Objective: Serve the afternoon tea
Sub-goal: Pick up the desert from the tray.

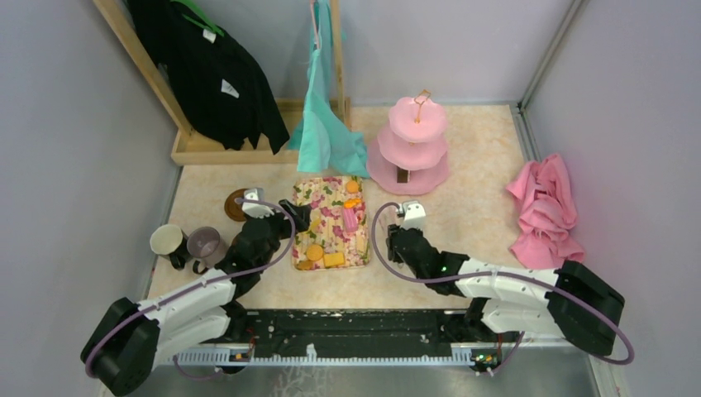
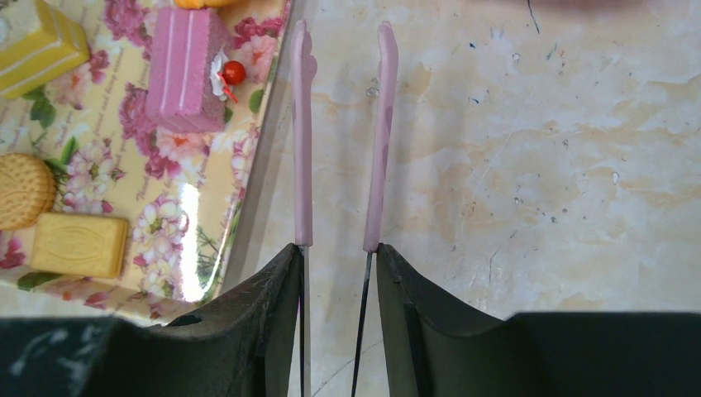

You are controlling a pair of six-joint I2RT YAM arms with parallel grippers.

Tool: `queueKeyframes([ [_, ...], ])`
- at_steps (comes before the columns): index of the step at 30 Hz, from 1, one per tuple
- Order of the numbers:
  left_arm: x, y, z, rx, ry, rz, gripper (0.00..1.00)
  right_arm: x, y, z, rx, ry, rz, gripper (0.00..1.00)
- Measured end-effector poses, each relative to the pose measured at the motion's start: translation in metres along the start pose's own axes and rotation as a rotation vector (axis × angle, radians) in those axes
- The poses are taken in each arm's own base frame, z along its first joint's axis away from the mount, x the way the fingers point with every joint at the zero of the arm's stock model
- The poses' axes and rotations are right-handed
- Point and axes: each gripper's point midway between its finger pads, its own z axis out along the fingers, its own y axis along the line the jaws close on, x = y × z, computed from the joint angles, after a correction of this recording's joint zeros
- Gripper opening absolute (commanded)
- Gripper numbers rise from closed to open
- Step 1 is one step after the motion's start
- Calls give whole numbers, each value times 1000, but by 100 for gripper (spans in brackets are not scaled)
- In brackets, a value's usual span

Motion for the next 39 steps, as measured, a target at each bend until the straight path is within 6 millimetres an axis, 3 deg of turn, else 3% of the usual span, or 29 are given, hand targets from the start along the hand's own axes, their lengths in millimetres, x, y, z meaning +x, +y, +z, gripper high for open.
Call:
queueKeyframes([
  [6,1,0,0,-1,1,-3,99,-7,6,-7,-38,-16,15,38],
  [16,1,1,0,-2,2,-5,99,10,30,-16,-97,34,-63,38],
  [30,1,2,-2,-2,1,-6,99,11,54,-16,-134,50,-75,39],
  [39,2,4,-4,-4,2,-5,99,1,71,-13,-144,46,-60,39],
])
